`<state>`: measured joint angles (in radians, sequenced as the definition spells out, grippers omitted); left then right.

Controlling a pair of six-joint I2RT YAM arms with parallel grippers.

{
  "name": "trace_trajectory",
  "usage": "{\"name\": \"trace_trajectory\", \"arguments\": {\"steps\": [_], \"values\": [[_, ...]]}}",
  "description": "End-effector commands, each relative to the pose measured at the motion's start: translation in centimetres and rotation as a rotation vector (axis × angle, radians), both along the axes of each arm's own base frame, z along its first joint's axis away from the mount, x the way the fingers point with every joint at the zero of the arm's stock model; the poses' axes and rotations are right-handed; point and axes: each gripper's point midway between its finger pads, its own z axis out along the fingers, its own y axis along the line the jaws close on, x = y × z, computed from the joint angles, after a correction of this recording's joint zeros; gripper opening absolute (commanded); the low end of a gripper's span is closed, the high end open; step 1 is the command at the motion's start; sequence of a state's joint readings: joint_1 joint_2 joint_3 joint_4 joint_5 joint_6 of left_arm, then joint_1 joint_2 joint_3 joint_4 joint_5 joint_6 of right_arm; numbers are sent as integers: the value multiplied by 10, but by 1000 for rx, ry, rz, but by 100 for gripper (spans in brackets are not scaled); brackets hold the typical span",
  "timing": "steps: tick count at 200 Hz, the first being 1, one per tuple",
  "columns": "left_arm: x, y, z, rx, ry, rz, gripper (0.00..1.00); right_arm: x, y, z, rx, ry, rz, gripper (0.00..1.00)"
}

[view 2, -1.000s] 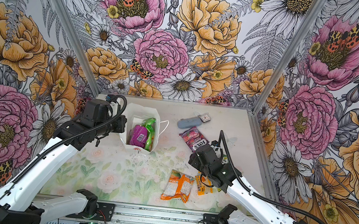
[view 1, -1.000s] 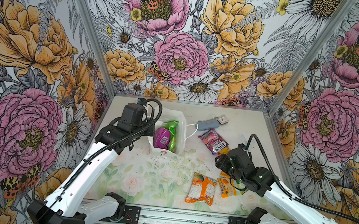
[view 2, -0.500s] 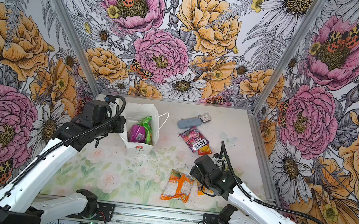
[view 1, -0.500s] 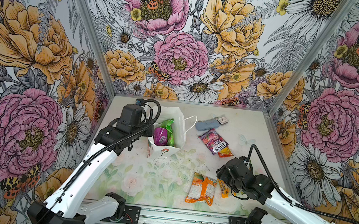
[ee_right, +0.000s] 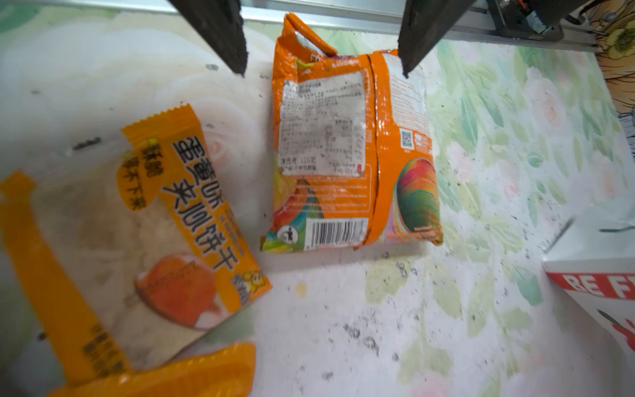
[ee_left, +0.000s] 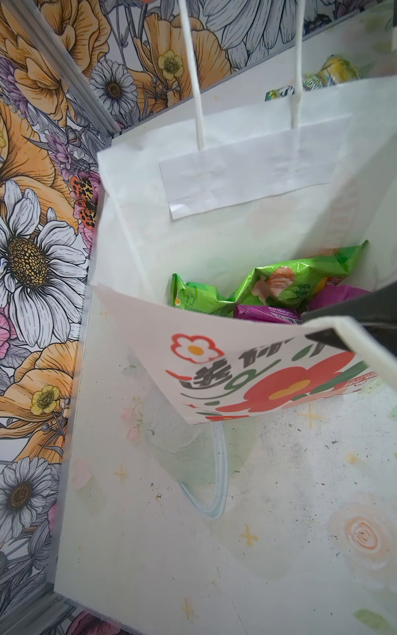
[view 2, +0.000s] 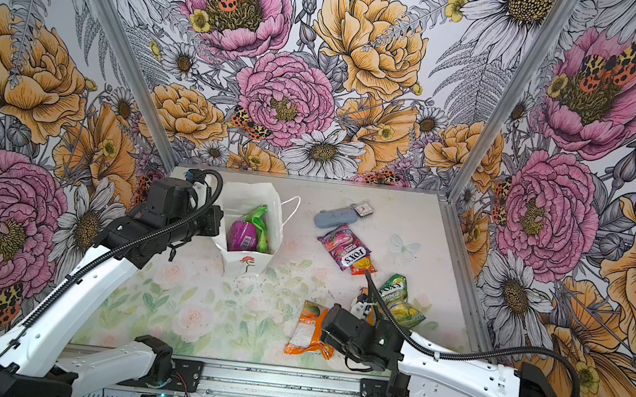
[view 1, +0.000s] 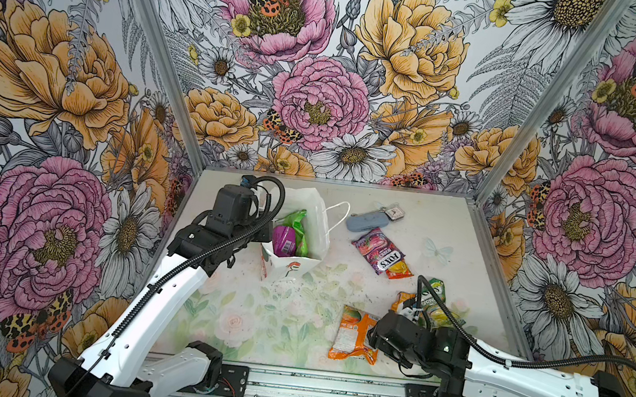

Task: Place the snacks into the paper bag
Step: 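Move the right gripper down over the orange snack bag nearest the robot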

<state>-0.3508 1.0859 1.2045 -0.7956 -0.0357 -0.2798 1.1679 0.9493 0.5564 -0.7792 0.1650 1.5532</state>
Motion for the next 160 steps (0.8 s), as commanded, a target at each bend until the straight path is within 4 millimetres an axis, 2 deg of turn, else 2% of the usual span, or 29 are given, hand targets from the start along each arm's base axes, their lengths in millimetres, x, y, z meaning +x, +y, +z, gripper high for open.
{"name": "trace_trajectory", "arguments": {"steps": [1,35,70,90,110,136,160], "values": [[4,-2,23,-30,-95,-19,0,-1,20,1,36,16,1,72],[4,-3,23,-29,-94,-19,0,-10,39,-16,71,73,43,72],[4,-1,23,-23,-97,-12,0,-21,45,-26,40,126,94,71],[5,-1,21,-21,-92,-12,0,-28,38,-37,13,163,86,70],[5,-1,21,-22,-90,-11,0,-26,30,-43,-5,169,61,69],[6,-1,20,-20,-88,-10,0,-16,15,-46,-48,171,43,67],[6,1,19,-21,-87,-5,0,2,-4,-48,-108,166,49,64]]}}
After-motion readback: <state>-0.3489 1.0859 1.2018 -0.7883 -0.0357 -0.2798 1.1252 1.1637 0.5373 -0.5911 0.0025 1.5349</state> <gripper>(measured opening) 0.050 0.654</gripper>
